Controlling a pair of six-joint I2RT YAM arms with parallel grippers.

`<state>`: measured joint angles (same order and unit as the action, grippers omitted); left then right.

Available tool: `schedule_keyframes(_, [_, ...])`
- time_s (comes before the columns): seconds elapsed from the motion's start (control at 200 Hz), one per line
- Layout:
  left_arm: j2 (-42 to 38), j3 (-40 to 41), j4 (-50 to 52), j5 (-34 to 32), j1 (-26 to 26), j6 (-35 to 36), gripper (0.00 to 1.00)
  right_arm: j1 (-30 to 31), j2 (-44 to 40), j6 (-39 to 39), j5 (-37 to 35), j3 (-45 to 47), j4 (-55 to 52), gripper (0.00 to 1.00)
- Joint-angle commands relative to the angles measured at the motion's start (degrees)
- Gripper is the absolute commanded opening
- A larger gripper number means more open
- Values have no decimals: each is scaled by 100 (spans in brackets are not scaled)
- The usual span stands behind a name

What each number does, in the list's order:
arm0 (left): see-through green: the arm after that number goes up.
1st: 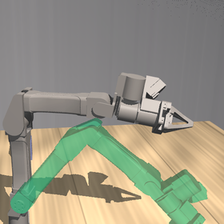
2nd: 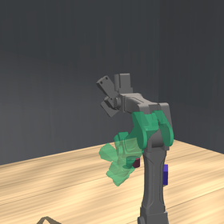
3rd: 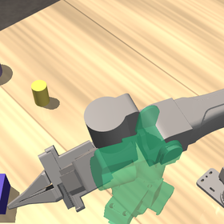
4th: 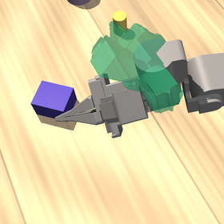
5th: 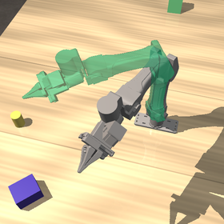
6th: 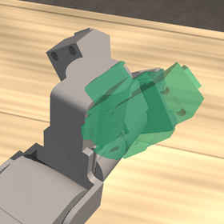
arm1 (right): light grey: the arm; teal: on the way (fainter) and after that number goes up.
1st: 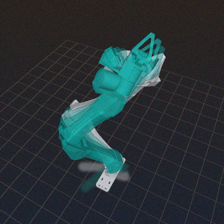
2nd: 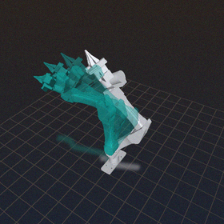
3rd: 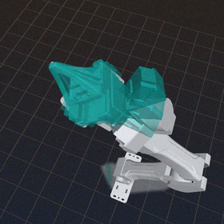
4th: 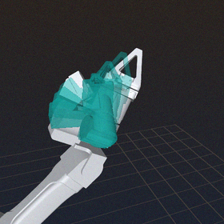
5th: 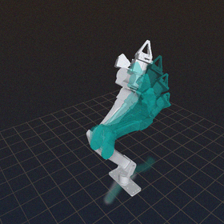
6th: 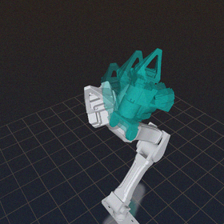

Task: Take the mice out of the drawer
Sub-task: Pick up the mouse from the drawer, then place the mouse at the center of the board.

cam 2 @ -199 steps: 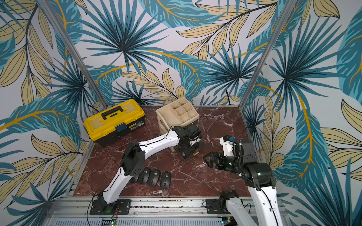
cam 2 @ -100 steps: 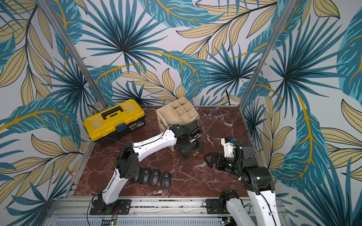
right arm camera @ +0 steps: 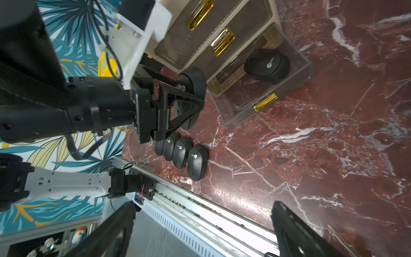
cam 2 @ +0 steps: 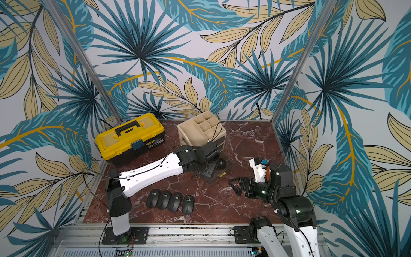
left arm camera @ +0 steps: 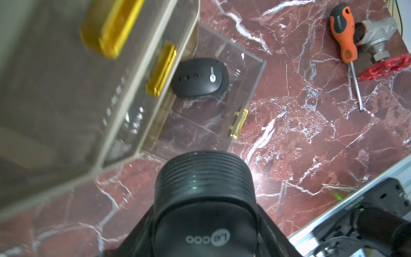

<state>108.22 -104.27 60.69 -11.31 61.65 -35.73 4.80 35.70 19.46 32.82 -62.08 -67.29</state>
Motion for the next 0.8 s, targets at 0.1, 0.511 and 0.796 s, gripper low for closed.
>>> schedule_keyframes(0.1, [-127,910,-550,-184,579,-1645,55,-14,-353,-100,505,37,-191,97])
schedule_keyframes(0.511, [-131,2564,-1401,-26,1039,-2943,55,-14,-798,-84,554,349,-237,97])
schedule_keyframes(0.796, [84,2880,-1628,131,1024,-2993,55,-14,-828,-7,432,519,-218,97])
